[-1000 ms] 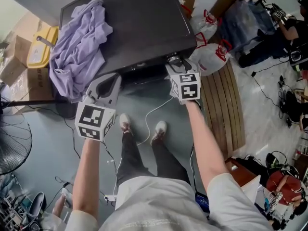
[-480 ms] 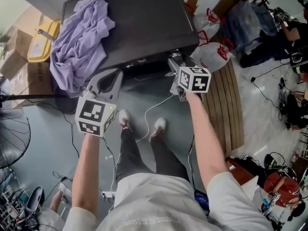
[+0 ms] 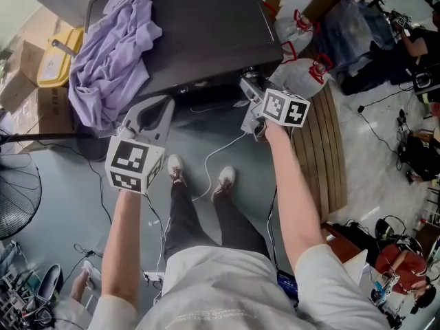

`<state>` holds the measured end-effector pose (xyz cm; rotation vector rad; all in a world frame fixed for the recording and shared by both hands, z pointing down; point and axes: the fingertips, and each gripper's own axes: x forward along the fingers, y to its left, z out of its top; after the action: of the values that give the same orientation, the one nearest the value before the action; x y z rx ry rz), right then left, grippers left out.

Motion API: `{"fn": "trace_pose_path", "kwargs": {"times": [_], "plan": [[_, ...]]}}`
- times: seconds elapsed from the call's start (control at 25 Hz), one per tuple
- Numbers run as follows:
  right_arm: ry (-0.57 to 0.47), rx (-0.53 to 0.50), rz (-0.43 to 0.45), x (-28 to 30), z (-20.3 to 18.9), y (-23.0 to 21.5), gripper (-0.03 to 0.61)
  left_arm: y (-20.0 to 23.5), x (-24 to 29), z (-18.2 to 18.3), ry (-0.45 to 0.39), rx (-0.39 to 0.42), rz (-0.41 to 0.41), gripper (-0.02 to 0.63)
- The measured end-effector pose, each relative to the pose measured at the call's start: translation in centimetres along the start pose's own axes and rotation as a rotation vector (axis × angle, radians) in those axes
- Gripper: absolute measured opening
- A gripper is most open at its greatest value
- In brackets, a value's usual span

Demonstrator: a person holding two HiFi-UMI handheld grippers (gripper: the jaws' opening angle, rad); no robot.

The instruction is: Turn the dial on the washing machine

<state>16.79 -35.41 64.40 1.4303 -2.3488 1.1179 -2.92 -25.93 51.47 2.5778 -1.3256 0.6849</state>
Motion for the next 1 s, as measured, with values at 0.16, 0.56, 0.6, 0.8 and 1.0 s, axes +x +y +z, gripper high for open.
{"fn": "trace_pose_path", "kwargs": {"times": [0.16,0.56,0.6,0.8,1.0], "plan": [[-0.016,0.108,0.044,-0.07,0.07,0.05,0.276,0.03,-0.04,-0.2,0.0,-0.007,0.003,0.014],[-0.061,0.45,0.174,-0.21,-0.02,-0.37,0.275,0.05,-0.11,-0.68,0.001,-0.018,0.007,0.014],[-0.065,0.47,0.182,-0.17,-0.02,-0.47,0.275,0.06,-0.08,-0.74,0.002,-0.019,0.007,0.014],[-0.077,0.485,0.185,-0.03,0.07,-0.52,0.275,0.08,-0.13,-0.8,0.005,-0.021,0.006,0.014],[-0.092,0.438,0.143,-0.55,0.26,-0.53,0.278,0.51,-0.52,-0.27,-0.005,-0.015,0.009,0.014]]}}
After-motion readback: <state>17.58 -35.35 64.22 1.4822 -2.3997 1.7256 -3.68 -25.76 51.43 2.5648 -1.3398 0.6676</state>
